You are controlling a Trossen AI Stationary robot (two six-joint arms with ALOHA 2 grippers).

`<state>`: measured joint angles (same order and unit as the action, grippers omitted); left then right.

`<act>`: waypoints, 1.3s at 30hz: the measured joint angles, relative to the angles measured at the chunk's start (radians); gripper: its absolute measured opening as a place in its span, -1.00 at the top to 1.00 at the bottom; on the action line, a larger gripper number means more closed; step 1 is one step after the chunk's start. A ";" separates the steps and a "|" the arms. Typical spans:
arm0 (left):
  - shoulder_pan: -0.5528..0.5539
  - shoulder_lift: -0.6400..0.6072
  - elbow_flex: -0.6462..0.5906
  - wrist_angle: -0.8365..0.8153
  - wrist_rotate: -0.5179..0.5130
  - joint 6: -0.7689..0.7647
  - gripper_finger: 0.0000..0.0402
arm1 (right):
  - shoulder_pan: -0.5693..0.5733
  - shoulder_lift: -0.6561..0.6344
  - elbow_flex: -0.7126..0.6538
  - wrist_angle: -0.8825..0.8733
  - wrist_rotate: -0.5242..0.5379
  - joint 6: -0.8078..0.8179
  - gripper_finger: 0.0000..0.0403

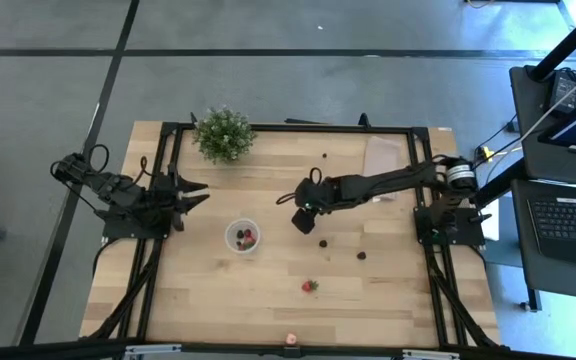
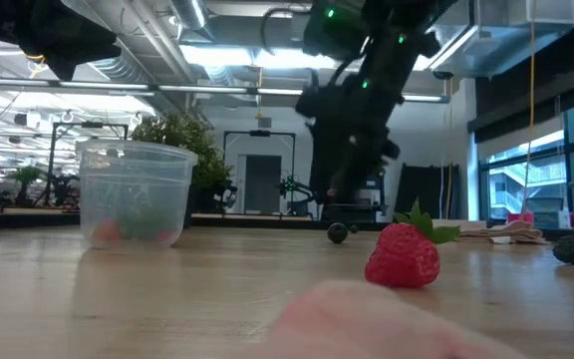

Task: Pick and placing Produce into tupperware
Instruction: Put the blueberry into the container

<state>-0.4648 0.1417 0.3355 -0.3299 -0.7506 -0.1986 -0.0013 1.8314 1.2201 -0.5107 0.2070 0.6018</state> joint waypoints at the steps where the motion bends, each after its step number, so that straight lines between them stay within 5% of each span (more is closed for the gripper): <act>1: 0.000 0.000 0.000 0.000 0.000 0.000 0.37 | 0.000 0.015 0.000 0.004 -0.008 0.026 -0.64; 13: 0.000 0.000 0.000 0.001 0.000 0.000 0.48 | 0.000 0.100 0.000 -0.002 -0.034 0.229 -0.64; 39: 0.000 0.000 0.000 0.001 0.000 -0.001 0.70 | -0.005 0.135 0.002 0.008 -0.040 0.234 -0.53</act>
<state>-0.4651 0.1413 0.3355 -0.3291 -0.7502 -0.1991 -0.0067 1.9659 1.2221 -0.5024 0.1669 0.8362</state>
